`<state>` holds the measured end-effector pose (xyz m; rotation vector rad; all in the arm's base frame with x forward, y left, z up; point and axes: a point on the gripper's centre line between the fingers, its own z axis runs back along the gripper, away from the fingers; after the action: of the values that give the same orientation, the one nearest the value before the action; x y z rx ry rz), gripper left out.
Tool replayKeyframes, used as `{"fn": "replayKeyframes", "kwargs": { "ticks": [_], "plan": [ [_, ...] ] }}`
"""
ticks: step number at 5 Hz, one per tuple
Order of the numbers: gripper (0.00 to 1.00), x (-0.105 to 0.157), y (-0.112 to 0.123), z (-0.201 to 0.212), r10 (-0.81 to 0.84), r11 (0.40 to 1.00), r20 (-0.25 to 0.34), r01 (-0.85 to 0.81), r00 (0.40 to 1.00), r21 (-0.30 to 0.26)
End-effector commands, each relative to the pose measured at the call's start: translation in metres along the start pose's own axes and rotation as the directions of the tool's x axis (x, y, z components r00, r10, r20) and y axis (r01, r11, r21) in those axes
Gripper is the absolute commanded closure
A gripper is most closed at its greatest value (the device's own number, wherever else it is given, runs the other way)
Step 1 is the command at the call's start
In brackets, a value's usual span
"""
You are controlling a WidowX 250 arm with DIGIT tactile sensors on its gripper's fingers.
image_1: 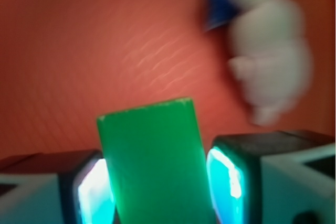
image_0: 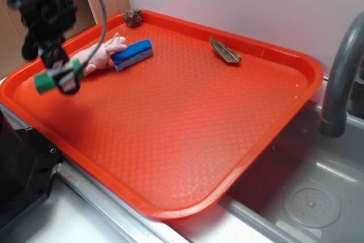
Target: Grab the green block.
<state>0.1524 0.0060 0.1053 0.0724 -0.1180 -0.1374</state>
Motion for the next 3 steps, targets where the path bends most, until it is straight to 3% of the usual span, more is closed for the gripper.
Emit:
{"fn": "replayKeyframes", "kwargs": {
  "ticks": [1,3],
  "plan": [
    [1.0,0.032,-0.03,0.099,0.294,0.956,0.079,-0.295,0.953,0.002],
    [1.0,0.052,-0.013,0.135,0.485,0.868,0.165,-0.496,0.859,0.028]
  ]
}}
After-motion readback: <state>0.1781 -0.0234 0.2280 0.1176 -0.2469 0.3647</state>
